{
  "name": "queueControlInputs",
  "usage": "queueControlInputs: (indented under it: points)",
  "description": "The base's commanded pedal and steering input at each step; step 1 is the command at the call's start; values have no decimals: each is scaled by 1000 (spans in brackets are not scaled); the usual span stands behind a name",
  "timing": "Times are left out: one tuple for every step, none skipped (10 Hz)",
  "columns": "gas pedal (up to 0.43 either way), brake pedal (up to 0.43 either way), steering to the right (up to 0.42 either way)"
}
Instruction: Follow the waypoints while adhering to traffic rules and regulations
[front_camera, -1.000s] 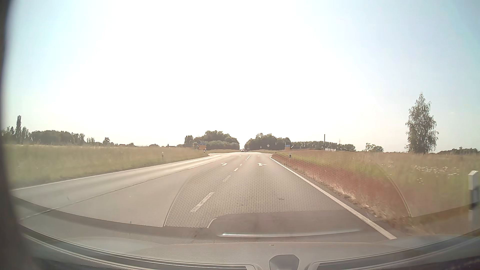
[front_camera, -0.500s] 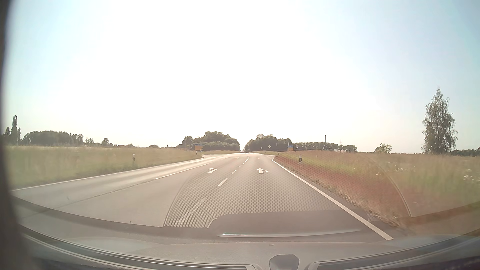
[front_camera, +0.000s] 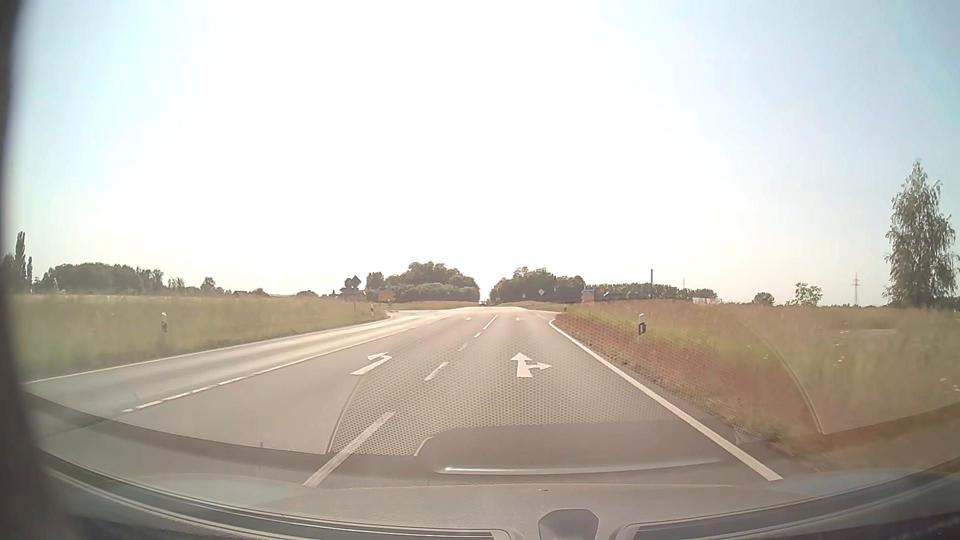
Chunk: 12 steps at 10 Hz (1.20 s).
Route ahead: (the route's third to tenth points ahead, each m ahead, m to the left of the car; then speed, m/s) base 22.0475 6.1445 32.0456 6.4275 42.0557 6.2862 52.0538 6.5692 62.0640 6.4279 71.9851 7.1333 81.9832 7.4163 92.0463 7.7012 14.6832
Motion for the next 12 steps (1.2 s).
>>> queueControlInputs:
  points:
    - [260, 6, 3]
    - [260, 6, 2]
    - [260, 6, 2]
    - [260, 6, 3]
    - [260, 6, 2]
    - [260, 6, 2]
    - [260, 6, 3]
    - [260, 6, 2]
    - [260, 6, 2]
    - [260, 6, 2]
    - [248, 6, 2]
    - [248, 6, 2]
